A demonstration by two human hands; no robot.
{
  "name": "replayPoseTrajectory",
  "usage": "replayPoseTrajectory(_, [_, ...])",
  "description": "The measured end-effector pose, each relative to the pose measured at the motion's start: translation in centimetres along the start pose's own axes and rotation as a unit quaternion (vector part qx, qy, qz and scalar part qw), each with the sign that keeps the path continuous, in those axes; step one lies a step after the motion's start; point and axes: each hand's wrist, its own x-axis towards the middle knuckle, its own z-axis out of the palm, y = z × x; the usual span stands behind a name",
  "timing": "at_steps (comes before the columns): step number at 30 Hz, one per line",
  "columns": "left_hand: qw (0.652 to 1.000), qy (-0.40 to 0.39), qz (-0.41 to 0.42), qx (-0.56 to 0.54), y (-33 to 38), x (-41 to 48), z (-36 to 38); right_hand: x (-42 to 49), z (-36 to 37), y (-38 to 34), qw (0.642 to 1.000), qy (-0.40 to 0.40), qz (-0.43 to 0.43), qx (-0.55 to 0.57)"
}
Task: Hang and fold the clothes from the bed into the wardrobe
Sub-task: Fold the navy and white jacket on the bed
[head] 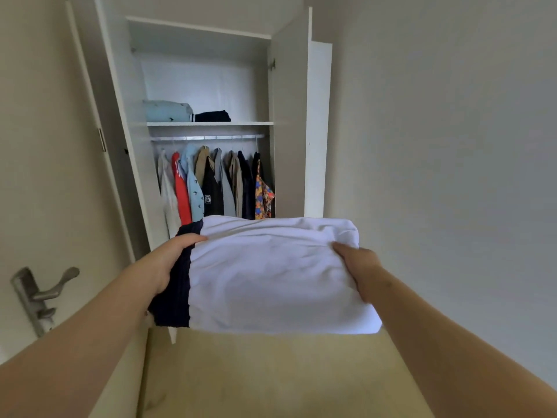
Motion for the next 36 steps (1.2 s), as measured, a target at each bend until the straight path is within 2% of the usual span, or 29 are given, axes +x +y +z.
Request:
replayPoseTrajectory(7, [1.000, 0.024, -0.020, -0.001, 1.0, 7.6, -1.3, 8.1, 5.2, -1.4, 0.999, -0.028, -0.004, -0.014])
replayPoseTrajectory(19, [0.996, 0.084, 0.027, 0.005, 10.5, 23.1, 2.7, 27.9, 10.0, -8.6, 0.995, -0.081, -0.053, -0.009])
replayPoseTrajectory(27, [0.990, 0.130, 0.051, -0.006, 14.3, 30.0, 0.5, 34.8, 15.8, -11.3, 0.989, -0.121, -0.077, -0.026])
replayPoseTrajectory(36, [0.989, 0.121, 0.057, -0.062, 15.5, 42.2, -3.5, 44.2, 24.7, -13.9, 0.987, -0.115, -0.099, -0.048])
